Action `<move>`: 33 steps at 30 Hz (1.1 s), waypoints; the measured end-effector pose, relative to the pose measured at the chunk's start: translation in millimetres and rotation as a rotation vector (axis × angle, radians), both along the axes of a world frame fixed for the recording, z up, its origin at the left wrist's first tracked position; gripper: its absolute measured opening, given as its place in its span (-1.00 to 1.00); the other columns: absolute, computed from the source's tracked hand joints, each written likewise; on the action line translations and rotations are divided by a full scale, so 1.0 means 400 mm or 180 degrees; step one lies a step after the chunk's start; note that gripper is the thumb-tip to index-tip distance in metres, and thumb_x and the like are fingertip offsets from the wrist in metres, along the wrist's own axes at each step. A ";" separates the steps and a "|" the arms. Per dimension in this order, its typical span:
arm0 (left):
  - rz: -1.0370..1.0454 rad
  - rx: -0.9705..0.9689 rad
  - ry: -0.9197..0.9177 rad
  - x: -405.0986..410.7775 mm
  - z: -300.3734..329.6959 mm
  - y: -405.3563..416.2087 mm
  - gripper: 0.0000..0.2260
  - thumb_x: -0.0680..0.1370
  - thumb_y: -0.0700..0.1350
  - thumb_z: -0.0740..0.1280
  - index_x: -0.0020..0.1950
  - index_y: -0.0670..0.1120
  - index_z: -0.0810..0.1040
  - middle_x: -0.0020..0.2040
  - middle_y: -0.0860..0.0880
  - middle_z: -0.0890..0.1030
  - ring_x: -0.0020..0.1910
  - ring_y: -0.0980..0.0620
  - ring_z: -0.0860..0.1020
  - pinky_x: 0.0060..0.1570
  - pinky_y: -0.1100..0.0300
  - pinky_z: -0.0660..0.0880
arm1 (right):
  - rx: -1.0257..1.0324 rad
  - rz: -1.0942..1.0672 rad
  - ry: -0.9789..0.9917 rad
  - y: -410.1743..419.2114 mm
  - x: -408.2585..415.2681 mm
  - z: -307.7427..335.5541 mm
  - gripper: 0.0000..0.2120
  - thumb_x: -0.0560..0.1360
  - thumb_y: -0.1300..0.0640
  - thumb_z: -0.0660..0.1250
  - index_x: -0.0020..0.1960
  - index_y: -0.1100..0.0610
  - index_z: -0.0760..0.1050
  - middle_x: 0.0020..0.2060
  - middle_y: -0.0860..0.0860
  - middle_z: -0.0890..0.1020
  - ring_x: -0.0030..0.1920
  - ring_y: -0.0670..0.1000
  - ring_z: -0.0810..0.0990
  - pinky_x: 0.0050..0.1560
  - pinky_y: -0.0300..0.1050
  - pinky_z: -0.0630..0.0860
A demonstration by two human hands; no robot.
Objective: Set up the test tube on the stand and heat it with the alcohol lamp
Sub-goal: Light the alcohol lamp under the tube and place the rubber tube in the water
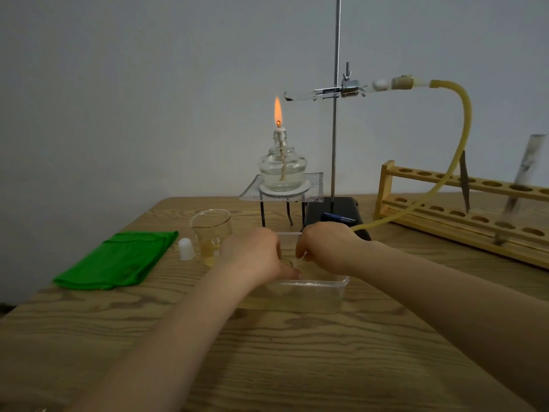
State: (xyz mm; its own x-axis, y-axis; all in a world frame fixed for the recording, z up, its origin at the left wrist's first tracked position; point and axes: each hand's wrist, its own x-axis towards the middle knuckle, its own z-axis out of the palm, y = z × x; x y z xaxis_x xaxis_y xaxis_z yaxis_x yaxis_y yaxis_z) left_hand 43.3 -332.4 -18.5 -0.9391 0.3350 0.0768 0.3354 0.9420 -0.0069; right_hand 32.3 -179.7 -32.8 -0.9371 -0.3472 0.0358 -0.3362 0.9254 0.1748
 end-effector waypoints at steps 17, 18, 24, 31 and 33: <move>-0.0087 -0.0131 -0.0079 -0.003 0.009 -0.003 -0.53 0.29 0.40 0.35 -0.06 0.05 0.59 -0.14 0.08 0.59 -0.17 0.06 0.56 -0.18 0.15 0.54 | -0.0024 0.0056 -0.0296 -0.033 0.003 -0.008 -0.70 0.54 0.22 0.27 0.22 -0.01 0.53 0.04 -0.01 0.60 0.00 0.03 0.59 -0.04 -0.07 0.59; -0.0082 -0.0137 -0.0086 -0.003 0.010 -0.003 -0.53 0.29 0.40 0.35 -0.05 0.05 0.58 -0.14 0.08 0.59 -0.17 0.06 0.56 -0.18 0.16 0.54 | -0.0025 0.0054 -0.0302 -0.033 0.003 -0.007 -0.70 0.54 0.22 0.27 0.22 -0.01 0.53 0.04 -0.01 0.60 0.00 0.03 0.59 -0.06 -0.09 0.58; -0.0088 -0.0087 -0.0059 0.000 0.015 -0.003 -0.54 0.29 0.38 0.36 -0.07 0.04 0.58 -0.15 0.07 0.59 -0.18 0.05 0.55 -0.21 0.17 0.53 | -0.0015 -0.0021 -0.0324 -0.039 -0.004 -0.004 -0.70 0.54 0.22 0.26 0.22 -0.01 0.53 0.05 0.01 0.59 0.00 0.04 0.58 -0.06 -0.09 0.58; -0.0134 -0.0026 -0.0064 0.004 0.016 -0.010 -0.54 0.28 0.39 0.36 -0.10 0.04 0.57 -0.15 0.07 0.61 -0.20 0.08 0.55 -0.25 0.19 0.50 | -0.0016 -0.0076 -0.0440 -0.040 -0.008 -0.008 -0.71 0.55 0.21 0.23 0.24 0.01 0.52 0.04 0.03 0.59 -0.03 0.06 0.58 -0.14 -0.12 0.52; -0.0155 -0.0018 -0.0049 0.005 0.020 -0.011 -0.55 0.29 0.37 0.36 -0.10 0.03 0.57 -0.15 0.06 0.61 -0.20 0.07 0.56 -0.26 0.18 0.49 | -0.0010 -0.0088 -0.0453 -0.041 -0.009 -0.010 -0.70 0.55 0.22 0.22 0.23 0.02 0.52 0.04 0.03 0.59 -0.02 0.07 0.58 -0.14 -0.11 0.51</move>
